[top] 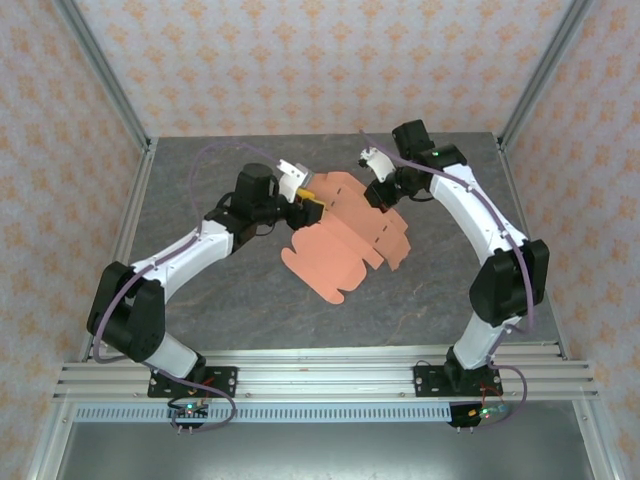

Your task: Fold the paper box

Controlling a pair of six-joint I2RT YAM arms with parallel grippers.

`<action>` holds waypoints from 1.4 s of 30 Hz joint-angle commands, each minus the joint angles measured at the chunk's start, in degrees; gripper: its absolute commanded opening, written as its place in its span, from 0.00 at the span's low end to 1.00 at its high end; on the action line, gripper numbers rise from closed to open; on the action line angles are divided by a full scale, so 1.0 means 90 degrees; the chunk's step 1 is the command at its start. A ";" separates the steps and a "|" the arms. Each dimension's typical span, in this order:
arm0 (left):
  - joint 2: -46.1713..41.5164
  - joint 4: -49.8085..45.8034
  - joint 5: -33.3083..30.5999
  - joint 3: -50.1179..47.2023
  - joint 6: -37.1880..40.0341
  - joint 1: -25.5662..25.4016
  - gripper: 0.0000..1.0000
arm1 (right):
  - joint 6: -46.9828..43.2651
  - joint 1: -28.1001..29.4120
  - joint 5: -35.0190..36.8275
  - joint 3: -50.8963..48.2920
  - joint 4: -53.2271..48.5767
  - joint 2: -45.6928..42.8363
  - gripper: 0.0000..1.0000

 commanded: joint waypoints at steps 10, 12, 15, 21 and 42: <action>0.0891 -0.1322 0.0666 0.1605 0.0659 0.0173 0.51 | -0.0414 -0.0012 -0.0297 -0.0194 0.0089 -0.0480 0.00; 0.0988 -0.1397 0.0667 0.1752 0.0700 0.0173 0.51 | -0.0413 -0.0015 -0.0298 -0.0202 0.0091 -0.0477 0.00; 0.1043 -0.1385 0.0858 0.1933 0.0697 0.0173 0.51 | -0.0413 -0.0019 -0.0310 -0.0194 0.0090 -0.0468 0.00; 0.1113 -0.1251 0.1403 0.2144 0.0604 0.0173 0.46 | -0.0346 0.0015 -0.0312 -0.0155 0.0109 -0.0400 0.00; 0.1573 -0.1094 0.1605 0.2447 0.0377 -0.0329 0.28 | 0.0417 0.0156 -0.0481 -0.0096 0.0480 -0.0254 0.00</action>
